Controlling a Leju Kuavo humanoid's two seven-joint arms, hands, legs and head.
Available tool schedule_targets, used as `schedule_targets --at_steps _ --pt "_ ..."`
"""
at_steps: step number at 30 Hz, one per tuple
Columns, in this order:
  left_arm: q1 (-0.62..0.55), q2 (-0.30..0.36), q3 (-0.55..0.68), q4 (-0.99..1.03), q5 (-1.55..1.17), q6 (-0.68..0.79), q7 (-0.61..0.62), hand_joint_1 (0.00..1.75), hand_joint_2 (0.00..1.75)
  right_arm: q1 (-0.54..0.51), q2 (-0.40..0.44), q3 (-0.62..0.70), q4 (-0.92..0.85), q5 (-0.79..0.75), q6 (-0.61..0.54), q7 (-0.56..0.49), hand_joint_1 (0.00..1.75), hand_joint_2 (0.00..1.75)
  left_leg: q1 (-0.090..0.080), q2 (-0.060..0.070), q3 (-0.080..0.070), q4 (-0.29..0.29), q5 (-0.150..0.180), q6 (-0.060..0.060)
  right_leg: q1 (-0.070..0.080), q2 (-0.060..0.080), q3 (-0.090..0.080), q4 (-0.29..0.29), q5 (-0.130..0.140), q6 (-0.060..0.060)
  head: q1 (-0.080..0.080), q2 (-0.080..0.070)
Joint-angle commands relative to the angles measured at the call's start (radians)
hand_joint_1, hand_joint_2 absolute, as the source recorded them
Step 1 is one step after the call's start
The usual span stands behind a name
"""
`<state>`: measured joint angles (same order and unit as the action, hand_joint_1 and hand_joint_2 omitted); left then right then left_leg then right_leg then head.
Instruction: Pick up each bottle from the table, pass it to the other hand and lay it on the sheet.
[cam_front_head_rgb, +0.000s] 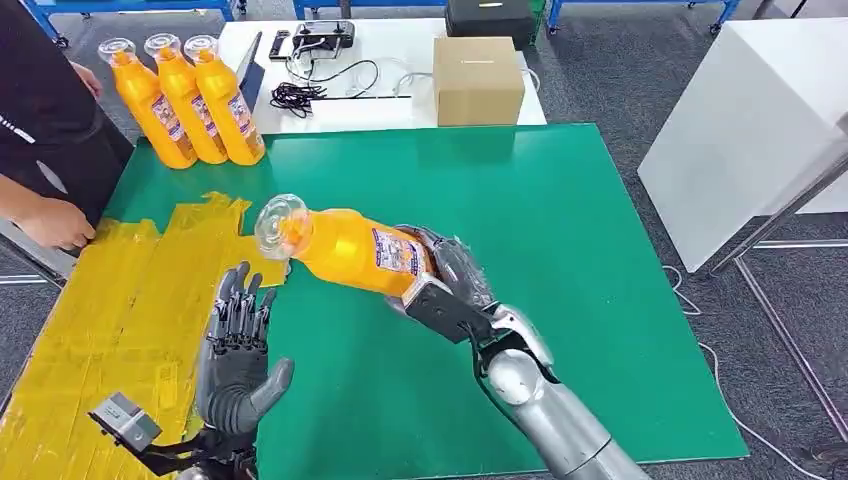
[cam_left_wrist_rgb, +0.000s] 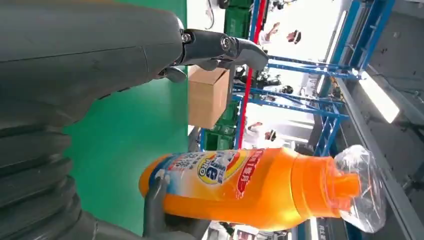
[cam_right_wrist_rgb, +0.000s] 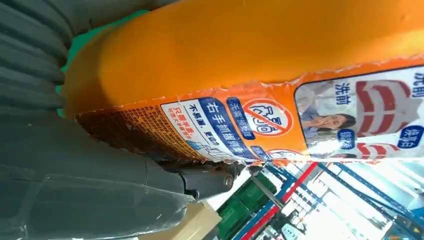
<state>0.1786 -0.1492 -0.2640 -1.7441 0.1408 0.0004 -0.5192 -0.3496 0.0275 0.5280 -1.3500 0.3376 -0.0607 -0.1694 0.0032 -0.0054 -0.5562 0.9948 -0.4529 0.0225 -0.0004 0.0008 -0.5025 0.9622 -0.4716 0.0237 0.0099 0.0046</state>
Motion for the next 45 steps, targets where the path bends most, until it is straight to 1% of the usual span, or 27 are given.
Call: schedule_targets --at_steps 1,5,6,8,9,15,16,19,20,21,23,24,29,33,34,45 --pt "-0.036 0.011 -0.01 0.042 0.021 0.015 -0.009 0.0 1.75 -0.083 0.09 0.16 0.168 0.051 -0.05 0.027 1.75 1.75 0.001 0.006 0.003 -0.001 0.0 -0.002 0.001 0.005 0.001 -0.001 0.001 -0.001 0.0 0.0" --pt "-0.023 0.007 0.013 0.018 0.053 0.021 -0.013 0.0 1.75 -0.062 0.101 0.219 0.172 0.093 -0.083 0.026 1.75 1.75 0.001 0.005 0.003 -0.002 -0.001 -0.002 0.001 0.004 0.001 -0.001 0.001 0.0 0.0 0.0" --pt "-0.019 0.008 0.017 0.013 0.059 0.02 -0.013 0.0 1.75 -0.054 0.103 0.228 0.168 0.1 -0.09 0.026 1.75 1.75 0.001 0.002 0.002 -0.001 0.0 -0.001 0.001 0.001 0.0 -0.001 0.0 0.0 0.0 0.0" --pt "-0.019 0.008 0.017 0.013 0.059 0.02 -0.013 0.0 1.75 -0.054 0.103 0.228 0.168 0.1 -0.09 0.026 1.75 1.75 0.002 0.002 0.003 -0.001 -0.001 -0.001 0.002 0.002 0.002 -0.002 0.0 0.0 0.0 0.0" --pt "-0.014 0.006 0.023 0.006 0.071 0.02 -0.013 0.0 1.75 -0.049 0.098 0.238 0.155 0.105 -0.09 0.025 1.75 1.75 0.001 0.002 0.001 -0.001 0.0 -0.001 0.002 0.002 0.0 -0.001 0.0 0.0 0.0 0.0" --pt "0.011 0.002 0.059 -0.038 0.11 0.011 -0.021 0.0 1.75 -0.02 0.112 0.346 0.139 0.191 -0.101 0.044 1.75 1.75 0.002 0.003 0.001 -0.001 -0.001 -0.001 0.002 0.003 0.001 -0.001 0.0 0.0 0.0 0.0" --pt "0.012 0.002 0.061 -0.04 0.111 0.01 -0.021 0.0 1.75 -0.019 0.114 0.354 0.139 0.192 -0.1 0.044 1.75 1.75 0.002 0.004 0.002 -0.001 -0.001 -0.001 0.003 0.003 0.001 -0.002 0.0 0.0 0.0 0.0" --pt "0.018 0.0 0.068 -0.051 0.118 0.005 -0.024 0.0 1.75 -0.021 0.111 0.385 0.141 0.189 -0.093 0.044 1.75 1.75 0.001 0.001 0.0 -0.001 0.0 -0.001 0.001 0.001 0.0 -0.001 0.0 0.0 0.0 0.0" --pt "0.018 0.0 0.068 -0.051 0.118 0.005 -0.024 0.0 1.75 -0.021 0.111 0.385 0.141 0.189 -0.093 0.044 1.75 1.75 0.002 0.002 0.003 -0.002 -0.001 -0.002 0.002 0.001 0.002 -0.002 0.0 0.0 0.0 0.0" --pt "0.018 0.0 0.068 -0.051 0.118 0.005 -0.024 0.0 1.75 -0.021 0.111 0.385 0.141 0.189 -0.093 0.044 1.75 1.75 0.002 0.001 0.0 -0.001 0.0 -0.001 0.002 0.001 0.0 -0.001 0.0 0.0 0.0 0.0" --pt "0.018 0.0 0.068 -0.051 0.118 0.005 -0.024 0.0 1.75 -0.021 0.111 0.385 0.141 0.189 -0.093 0.044 1.75 1.75 0.002 0.002 0.002 -0.001 0.0 -0.001 0.002 0.001 0.001 -0.001 0.0 0.0 0.0 0.0" --pt "0.018 0.0 0.068 -0.051 0.118 0.005 -0.024 0.0 1.75 -0.021 0.111 0.385 0.141 0.189 -0.093 0.044 1.75 1.75 0.002 0.0 0.0 -0.001 0.0 -0.001 0.002 0.0 0.0 -0.001 0.0 0.0 0.0 0.0" --pt "0.02 -0.01 0.085 -0.055 0.124 0.005 -0.029 0.0 1.75 -0.03 0.105 0.465 0.137 0.18 -0.038 0.02 1.75 1.75 0.001 0.001 0.0 -0.001 0.0 -0.001 0.001 0.0 0.0 -0.001 0.0 0.0 0.0 0.0" --pt "0.016 -0.008 0.094 -0.04 0.12 0.004 -0.027 0.0 1.75 -0.04 0.107 0.511 0.154 0.16 -0.018 0.015 1.75 1.75 0.001 0.001 0.0 -0.001 0.0 -0.001 0.001 0.0 0.0 -0.001 0.0 0.0 0.0 0.0" --pt "0.016 -0.01 0.098 -0.036 0.115 0.005 -0.029 1.75 1.75 -0.039 0.105 0.512 0.154 0.155 -0.022 0.015 1.75 1.75 0.002 0.001 0.001 -0.002 0.0 -0.001 0.001 0.0 0.001 -0.002 0.0 0.0 0.0 0.0" --pt "0.018 -0.02 0.101 -0.028 0.107 -0.004 -0.041 1.75 1.75 -0.023 0.088 0.479 0.153 0.15 -0.036 0.02 1.75 1.75 0.002 -0.001 0.002 -0.002 0.0 -0.001 0.001 -0.002 0.002 -0.003 0.0 0.0 0.0 0.0"
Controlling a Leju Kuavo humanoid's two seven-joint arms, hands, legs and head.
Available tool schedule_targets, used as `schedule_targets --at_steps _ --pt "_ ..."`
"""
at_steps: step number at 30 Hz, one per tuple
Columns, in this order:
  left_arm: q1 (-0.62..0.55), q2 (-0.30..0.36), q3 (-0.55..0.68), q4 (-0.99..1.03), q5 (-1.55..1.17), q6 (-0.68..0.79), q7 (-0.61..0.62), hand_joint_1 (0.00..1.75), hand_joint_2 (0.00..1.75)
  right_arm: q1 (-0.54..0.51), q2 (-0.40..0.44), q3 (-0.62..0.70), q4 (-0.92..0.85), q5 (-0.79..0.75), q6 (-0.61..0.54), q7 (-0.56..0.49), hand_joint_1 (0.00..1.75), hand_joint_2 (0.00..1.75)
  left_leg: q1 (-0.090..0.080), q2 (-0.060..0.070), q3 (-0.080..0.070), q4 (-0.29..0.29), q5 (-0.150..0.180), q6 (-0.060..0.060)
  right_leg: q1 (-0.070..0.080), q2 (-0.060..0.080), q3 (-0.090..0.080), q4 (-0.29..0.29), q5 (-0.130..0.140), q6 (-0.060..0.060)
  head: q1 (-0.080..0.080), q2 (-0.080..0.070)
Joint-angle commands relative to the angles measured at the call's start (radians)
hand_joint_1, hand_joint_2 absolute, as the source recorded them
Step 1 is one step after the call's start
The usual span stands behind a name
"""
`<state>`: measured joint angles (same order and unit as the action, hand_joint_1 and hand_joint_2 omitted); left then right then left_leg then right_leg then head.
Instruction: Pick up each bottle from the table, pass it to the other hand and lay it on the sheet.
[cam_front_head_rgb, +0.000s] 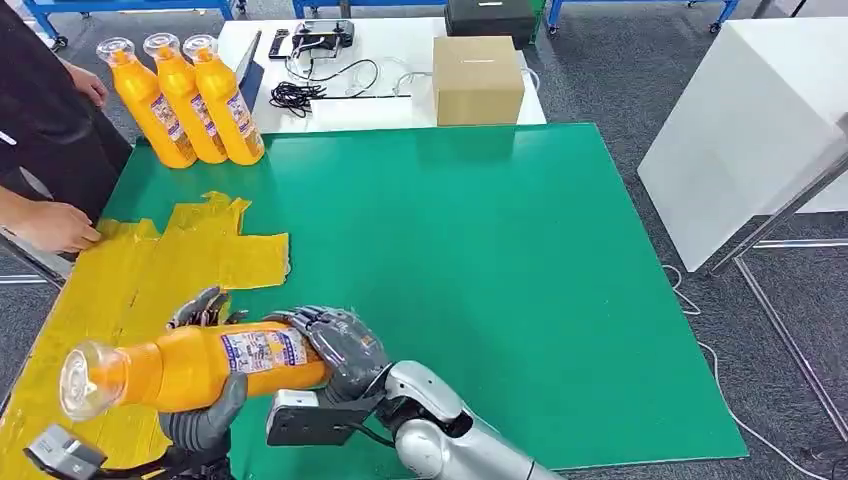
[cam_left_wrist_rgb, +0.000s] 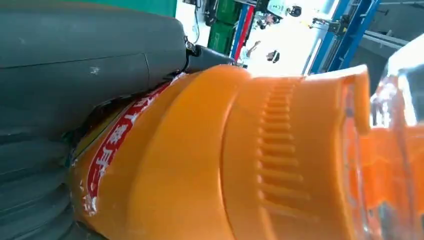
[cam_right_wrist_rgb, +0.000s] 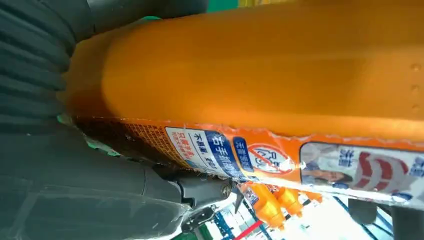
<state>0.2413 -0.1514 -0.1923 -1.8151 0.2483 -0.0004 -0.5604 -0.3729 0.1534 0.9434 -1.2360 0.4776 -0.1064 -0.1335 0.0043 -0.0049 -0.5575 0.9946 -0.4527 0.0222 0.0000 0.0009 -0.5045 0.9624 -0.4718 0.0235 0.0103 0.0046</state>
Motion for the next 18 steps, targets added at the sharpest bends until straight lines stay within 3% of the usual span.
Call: schedule_targets --at_steps 1,6,7,8,16,17,18 --pt "-0.045 -0.019 0.03 0.044 -0.001 -0.006 0.0 1.75 1.75 0.004 -0.038 0.057 0.04 0.011 0.007 -0.015 1.75 1.75 0.0 -0.002 0.002 -0.001 0.0 0.0 0.0 -0.002 0.003 -0.002 0.0 0.0 0.0 0.0" --pt "-0.045 -0.017 0.036 0.052 -0.01 -0.011 -0.014 1.75 1.75 0.029 -0.054 0.019 0.028 0.021 -0.024 -0.012 1.71 1.75 0.0 -0.002 0.002 -0.002 0.001 0.0 0.0 -0.002 0.003 -0.002 0.0 0.0 0.0 0.0" --pt "-0.045 -0.015 0.035 0.048 -0.048 0.006 -0.027 1.75 1.75 0.042 -0.06 0.001 0.016 0.026 -0.043 -0.018 0.68 1.75 0.001 -0.003 0.002 -0.002 0.001 0.0 0.0 -0.003 0.004 -0.003 0.0 0.0 0.0 0.0" --pt "-0.047 -0.01 0.034 0.046 -0.11 0.042 -0.04 1.75 1.75 0.059 -0.07 -0.019 -0.002 0.027 -0.06 -0.022 0.0 1.75 0.001 -0.003 0.003 -0.002 0.001 -0.001 0.0 -0.003 0.005 -0.003 0.0 0.0 0.0 0.0" --pt "-0.053 -0.006 0.038 0.049 -0.141 0.061 -0.044 1.75 1.75 0.067 -0.092 -0.037 -0.021 0.014 -0.046 -0.023 0.0 1.75 0.0 -0.001 0.002 -0.001 0.0 0.0 0.0 -0.002 0.002 -0.001 0.0 0.0 0.0 0.0" --pt "-0.06 0.004 0.04 0.053 -0.286 0.164 -0.071 1.75 1.75 0.095 -0.098 -0.062 -0.056 0.02 -0.072 -0.029 0.0 0.0 0.0 -0.001 0.002 -0.001 0.001 -0.001 0.0 -0.002 0.003 -0.002 0.0 0.0 0.0 0.0" --pt "-0.075 0.013 0.047 0.058 -0.375 0.229 -0.071 1.75 1.75 0.118 -0.117 -0.082 -0.096 0.019 -0.089 -0.045 0.0 0.0 0.0 -0.002 0.001 -0.001 0.001 0.0 0.0 -0.002 0.002 -0.001 0.0 0.0 0.0 0.0"
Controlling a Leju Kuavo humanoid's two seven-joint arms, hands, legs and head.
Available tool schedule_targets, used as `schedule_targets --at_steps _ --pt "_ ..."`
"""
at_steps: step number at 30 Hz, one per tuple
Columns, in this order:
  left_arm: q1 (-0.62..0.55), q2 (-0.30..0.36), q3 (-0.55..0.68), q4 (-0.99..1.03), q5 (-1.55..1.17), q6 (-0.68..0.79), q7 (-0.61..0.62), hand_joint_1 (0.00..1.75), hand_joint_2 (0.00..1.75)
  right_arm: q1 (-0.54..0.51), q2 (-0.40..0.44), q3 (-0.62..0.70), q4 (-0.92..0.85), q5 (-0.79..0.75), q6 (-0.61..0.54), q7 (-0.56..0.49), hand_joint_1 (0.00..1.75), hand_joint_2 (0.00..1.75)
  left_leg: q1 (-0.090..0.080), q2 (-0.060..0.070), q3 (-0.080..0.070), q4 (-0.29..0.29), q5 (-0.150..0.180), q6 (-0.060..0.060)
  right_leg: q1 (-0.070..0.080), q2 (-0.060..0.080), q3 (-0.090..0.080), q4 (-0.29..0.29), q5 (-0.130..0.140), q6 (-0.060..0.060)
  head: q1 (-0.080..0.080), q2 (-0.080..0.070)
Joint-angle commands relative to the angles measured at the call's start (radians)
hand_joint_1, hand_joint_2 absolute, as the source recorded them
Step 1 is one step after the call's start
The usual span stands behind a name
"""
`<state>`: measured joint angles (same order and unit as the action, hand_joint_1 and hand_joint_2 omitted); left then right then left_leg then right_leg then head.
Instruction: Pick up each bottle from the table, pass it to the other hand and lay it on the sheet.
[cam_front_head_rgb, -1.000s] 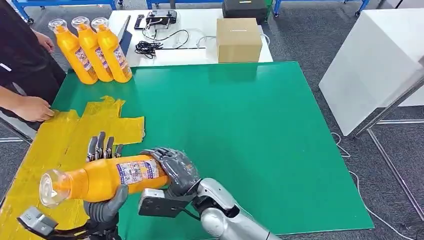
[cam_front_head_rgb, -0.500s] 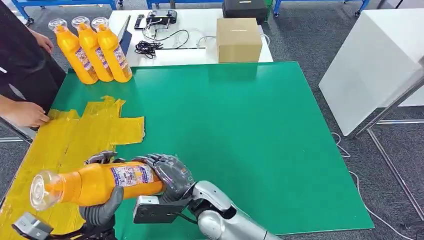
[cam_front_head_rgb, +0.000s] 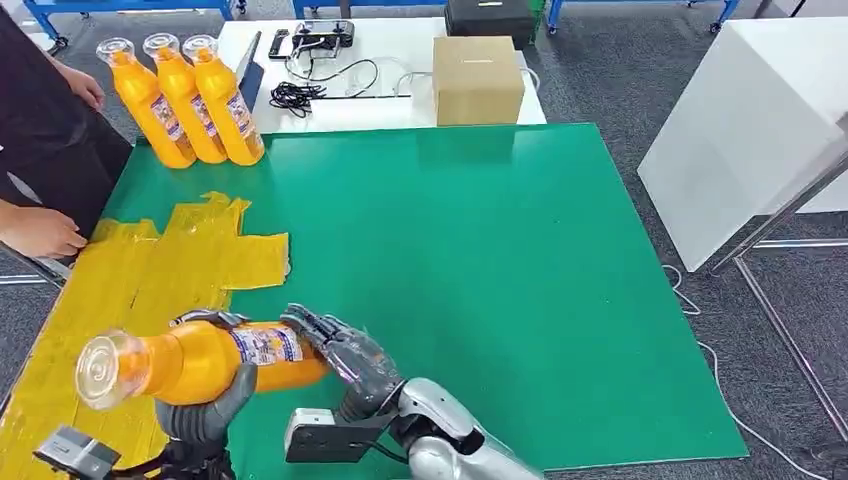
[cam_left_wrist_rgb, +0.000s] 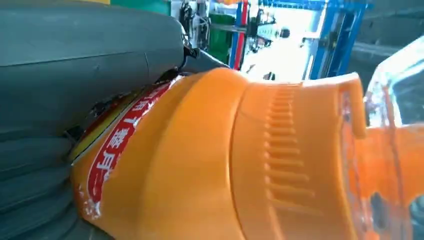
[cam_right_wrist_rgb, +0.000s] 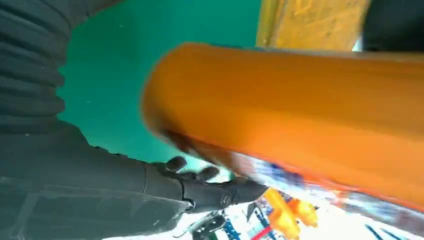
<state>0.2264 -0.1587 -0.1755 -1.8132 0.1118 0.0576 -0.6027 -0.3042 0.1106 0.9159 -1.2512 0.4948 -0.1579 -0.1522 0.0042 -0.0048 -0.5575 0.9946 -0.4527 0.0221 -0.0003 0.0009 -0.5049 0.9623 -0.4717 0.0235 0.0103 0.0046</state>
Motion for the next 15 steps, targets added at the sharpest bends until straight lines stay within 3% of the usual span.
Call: schedule_targets --at_steps 1,6,8,11,15 --pt "-0.084 0.032 0.045 0.072 -0.39 0.289 -0.03 1.75 1.75 0.087 -0.102 -0.091 -0.145 0.0 -0.052 -0.037 0.0 0.0 0.001 -0.004 0.002 -0.001 0.001 -0.001 0.001 -0.004 0.004 -0.002 0.0 0.0 0.0 0.0" --pt "-0.131 0.109 0.098 0.142 -0.865 0.526 0.071 1.75 1.75 0.202 -0.166 -0.209 -0.354 -0.022 -0.042 -0.079 0.0 0.0 0.0 -0.008 0.002 -0.002 0.001 -0.001 0.0 -0.008 0.005 -0.003 -0.001 0.001 0.0 0.0" --pt "-0.132 0.14 0.126 0.187 -1.13 0.631 0.152 1.75 1.75 0.224 -0.18 -0.246 -0.4 -0.042 -0.037 -0.099 0.0 0.0 0.0 -0.003 0.002 -0.001 0.0 -0.001 0.0 -0.003 0.003 -0.002 0.0 0.0 0.0 0.0" --pt "-0.145 0.177 0.158 0.261 -1.462 0.641 0.313 1.75 1.75 0.23 -0.183 -0.275 -0.416 -0.058 -0.026 -0.112 0.0 0.0 0.0 -0.003 0.003 -0.002 0.001 -0.001 0.0 -0.002 0.004 -0.002 0.0 0.0 0.0 0.0" --pt "-0.211 0.253 0.117 0.436 -1.634 0.633 0.448 1.75 1.75 0.219 -0.175 -0.284 -0.401 -0.074 -0.005 -0.116 0.0 0.0 0.0 -0.003 0.003 -0.003 0.002 -0.001 0.0 -0.003 0.004 -0.003 0.001 0.0 0.0 0.0"
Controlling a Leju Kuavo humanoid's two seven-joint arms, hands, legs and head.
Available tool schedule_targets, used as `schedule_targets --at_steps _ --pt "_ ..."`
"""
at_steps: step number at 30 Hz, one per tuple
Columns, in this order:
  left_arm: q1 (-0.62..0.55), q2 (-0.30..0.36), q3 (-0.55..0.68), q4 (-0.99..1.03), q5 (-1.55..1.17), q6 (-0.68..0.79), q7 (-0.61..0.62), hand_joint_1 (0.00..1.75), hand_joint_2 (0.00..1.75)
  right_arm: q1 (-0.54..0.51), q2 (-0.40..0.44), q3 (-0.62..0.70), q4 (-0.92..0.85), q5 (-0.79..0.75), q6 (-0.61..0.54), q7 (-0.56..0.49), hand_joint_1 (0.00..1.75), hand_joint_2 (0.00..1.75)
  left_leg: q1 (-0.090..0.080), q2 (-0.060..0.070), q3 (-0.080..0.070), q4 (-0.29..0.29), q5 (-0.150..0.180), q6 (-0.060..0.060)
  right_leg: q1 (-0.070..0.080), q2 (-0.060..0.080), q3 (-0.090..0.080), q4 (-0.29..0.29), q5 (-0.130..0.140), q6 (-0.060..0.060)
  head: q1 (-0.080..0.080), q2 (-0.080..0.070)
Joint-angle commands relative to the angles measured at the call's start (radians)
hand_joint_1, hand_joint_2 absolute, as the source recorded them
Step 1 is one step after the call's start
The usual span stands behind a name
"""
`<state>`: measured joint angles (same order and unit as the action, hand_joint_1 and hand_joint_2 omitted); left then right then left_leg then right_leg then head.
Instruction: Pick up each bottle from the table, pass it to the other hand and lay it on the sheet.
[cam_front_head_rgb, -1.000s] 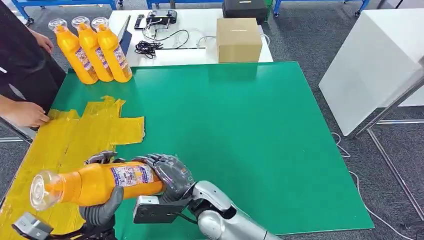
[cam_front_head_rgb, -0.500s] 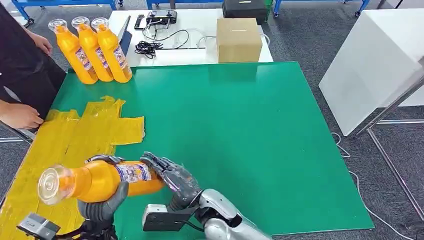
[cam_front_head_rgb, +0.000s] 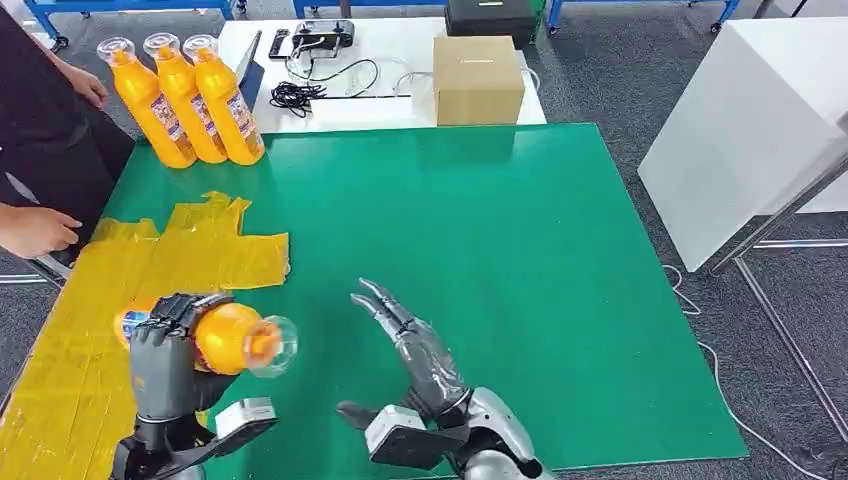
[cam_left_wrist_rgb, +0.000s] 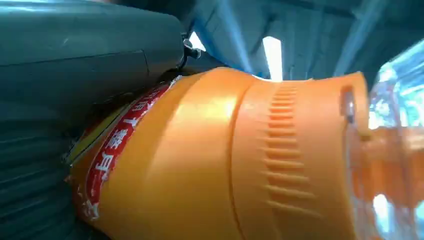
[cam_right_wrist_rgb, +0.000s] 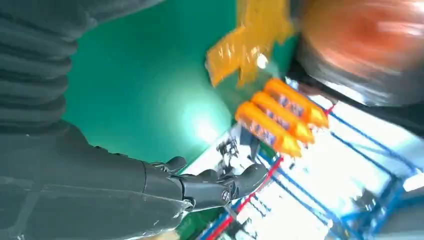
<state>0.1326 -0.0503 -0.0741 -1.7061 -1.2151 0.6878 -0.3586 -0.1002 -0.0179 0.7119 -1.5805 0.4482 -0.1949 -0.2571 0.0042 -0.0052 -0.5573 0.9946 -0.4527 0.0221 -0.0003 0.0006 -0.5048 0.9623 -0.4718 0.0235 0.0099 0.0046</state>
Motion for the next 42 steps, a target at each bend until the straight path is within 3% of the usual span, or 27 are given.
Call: schedule_targets --at_steps 1,4,13,14,15,16,17,19,27,29,42 --pt "-0.137 0.164 -0.001 0.376 -0.324 -0.011 0.229 1.75 1.75 0.013 -0.043 -0.081 -0.065 -0.03 0.037 -0.01 0.0 0.0 0.0 -0.002 0.002 -0.002 0.002 -0.001 0.0 -0.003 0.003 -0.002 0.001 0.0 0.0 0.0" --pt "-0.161 0.215 -0.041 0.449 -0.34 -0.103 0.268 1.75 1.75 0.01 -0.035 -0.081 -0.059 -0.027 0.045 -0.01 0.0 0.0 0.0 -0.001 0.002 -0.002 0.002 -0.002 0.0 -0.002 0.003 -0.002 0.001 0.0 0.0 0.0" --pt "-0.209 0.235 -0.044 0.597 -0.344 -0.202 0.336 1.75 1.75 0.006 -0.028 -0.082 -0.05 -0.025 0.062 -0.001 0.0 0.0 0.001 0.0 0.002 -0.001 0.001 -0.002 0.001 -0.001 0.003 -0.001 0.0 0.0 0.0 0.0" --pt "-0.217 0.24 -0.048 0.612 -0.356 -0.201 0.354 1.1 1.75 0.006 -0.029 -0.081 -0.049 -0.025 0.063 0.0 0.0 0.0 0.001 0.0 0.003 -0.002 0.001 -0.002 0.001 -0.001 0.004 -0.002 0.0 0.0 0.0 0.0" --pt "-0.219 0.246 -0.056 0.616 -0.356 -0.194 0.367 1.1 1.75 0.006 -0.029 -0.081 -0.049 -0.024 0.064 0.0 0.0 0.0 0.0 0.0 0.001 -0.001 0.002 -0.002 0.0 -0.001 0.002 -0.001 0.0 0.0 0.0 0.0" --pt "-0.219 0.246 -0.056 0.616 -0.356 -0.194 0.367 0.0 1.75 0.006 -0.029 -0.081 -0.049 -0.024 0.064 0.0 0.0 0.0 0.001 -0.001 0.002 -0.001 0.002 -0.002 0.001 -0.002 0.003 -0.001 0.0 0.0 0.0 0.0" --pt "-0.234 0.286 -0.114 0.629 -0.356 -0.219 0.438 0.0 0.0 0.006 -0.029 -0.08 -0.047 -0.024 0.068 0.003 0.0 0.0 0.0 -0.001 0.0 -0.001 0.002 -0.002 0.0 -0.002 0.001 -0.001 0.0 0.0 0.0 0.0" --pt "-0.255 0.324 -0.199 0.64 -0.356 -0.214 0.571 0.0 0.0 0.006 -0.029 -0.079 -0.044 -0.023 0.073 0.007 0.0 0.0 0.001 -0.002 0.002 -0.002 0.002 -0.003 0.001 -0.002 0.003 -0.002 0.0 0.0 0.0 0.0" --pt "-0.237 0.299 -0.165 0.599 -0.356 -0.142 0.539 0.0 0.0 0.019 -0.038 -0.082 -0.044 -0.023 0.066 0.006 0.0 0.0 0.001 -0.001 0.003 -0.001 0.002 -0.003 0.001 -0.001 0.004 -0.001 0.001 0.0 0.0 0.0" --pt "-0.21 0.254 -0.106 0.552 -0.356 -0.062 0.501 0.0 0.0 0.028 -0.041 -0.088 -0.047 -0.023 0.059 0.006 0.0 0.0 0.001 -0.001 0.003 -0.001 0.002 -0.003 0.001 -0.001 0.004 -0.001 0.0 0.0 0.0 0.0" --pt "-0.2 0.244 -0.096 0.524 -0.356 -0.06 0.497 0.0 0.0 0.034 -0.044 -0.09 -0.048 -0.022 0.057 0.006 0.0 0.0 0.001 -0.001 0.001 -0.001 0.002 -0.003 0.001 -0.001 0.002 -0.001 0.0 0.0 0.0 0.0"
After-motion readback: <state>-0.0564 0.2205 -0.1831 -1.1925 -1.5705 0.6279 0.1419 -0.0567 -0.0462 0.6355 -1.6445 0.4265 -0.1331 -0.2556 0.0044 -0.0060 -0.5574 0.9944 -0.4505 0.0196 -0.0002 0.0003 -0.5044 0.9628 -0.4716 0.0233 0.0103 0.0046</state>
